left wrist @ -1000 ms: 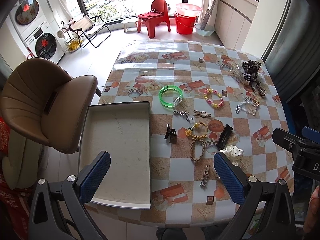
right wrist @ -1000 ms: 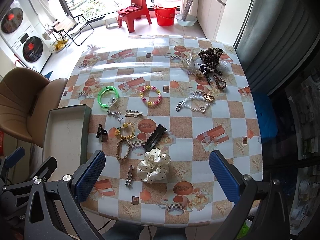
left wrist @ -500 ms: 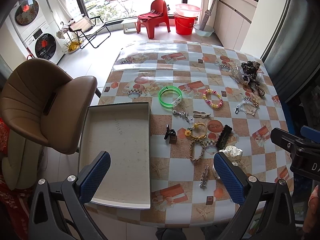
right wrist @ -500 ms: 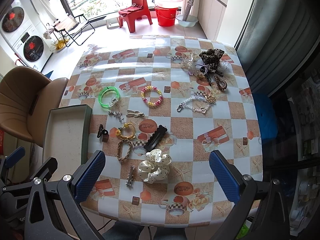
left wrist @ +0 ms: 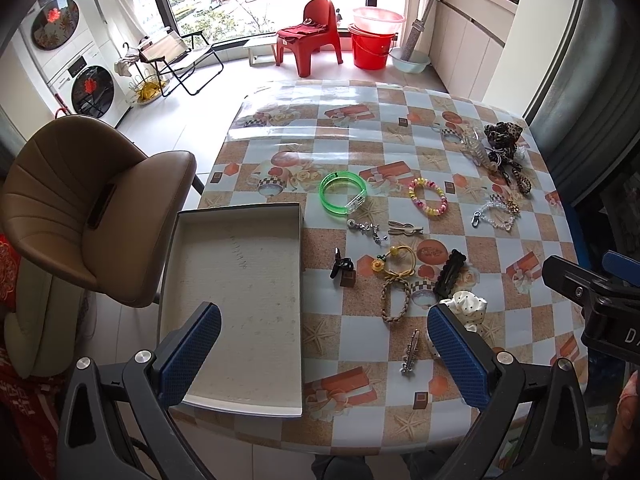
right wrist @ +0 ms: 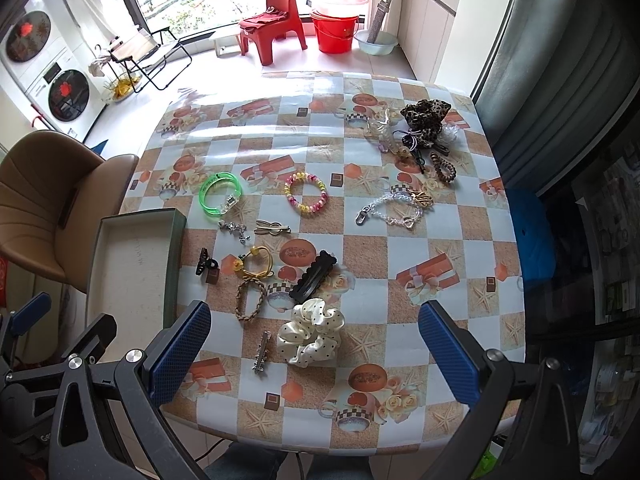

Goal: Organize jewelry

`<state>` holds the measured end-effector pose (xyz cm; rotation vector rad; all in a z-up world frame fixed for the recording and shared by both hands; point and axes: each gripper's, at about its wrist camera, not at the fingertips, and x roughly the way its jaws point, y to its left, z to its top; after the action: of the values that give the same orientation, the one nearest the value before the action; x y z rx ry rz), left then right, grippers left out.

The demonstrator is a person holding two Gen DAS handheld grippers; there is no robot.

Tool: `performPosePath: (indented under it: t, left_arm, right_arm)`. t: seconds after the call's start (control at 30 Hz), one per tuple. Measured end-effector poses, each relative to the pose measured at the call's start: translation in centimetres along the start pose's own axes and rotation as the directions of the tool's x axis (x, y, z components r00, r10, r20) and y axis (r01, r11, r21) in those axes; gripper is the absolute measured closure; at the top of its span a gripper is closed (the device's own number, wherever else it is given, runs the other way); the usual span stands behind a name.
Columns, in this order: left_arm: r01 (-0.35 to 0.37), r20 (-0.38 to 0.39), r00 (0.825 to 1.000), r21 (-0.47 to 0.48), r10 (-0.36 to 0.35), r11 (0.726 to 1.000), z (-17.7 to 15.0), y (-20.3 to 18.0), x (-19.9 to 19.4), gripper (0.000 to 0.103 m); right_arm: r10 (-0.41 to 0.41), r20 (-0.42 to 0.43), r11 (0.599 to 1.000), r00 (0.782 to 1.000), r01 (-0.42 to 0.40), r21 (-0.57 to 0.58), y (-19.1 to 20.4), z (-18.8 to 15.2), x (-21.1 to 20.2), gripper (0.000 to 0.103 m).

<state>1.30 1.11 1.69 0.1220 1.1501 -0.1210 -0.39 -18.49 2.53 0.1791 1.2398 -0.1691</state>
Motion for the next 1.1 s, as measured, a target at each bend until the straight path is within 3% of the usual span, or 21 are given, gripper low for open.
performPosePath:
  t: [1.1]
  left_arm:
    - [-0.006, 0.001, 1.000, -0.003, 0.006, 1.000, -0.15, 0.30, -0.12, 0.000]
  right_arm:
    - [0.000, -0.001, 1.000, 1.000, 0.000, 0.000, 0.14, -0.15, 0.00, 0.000]
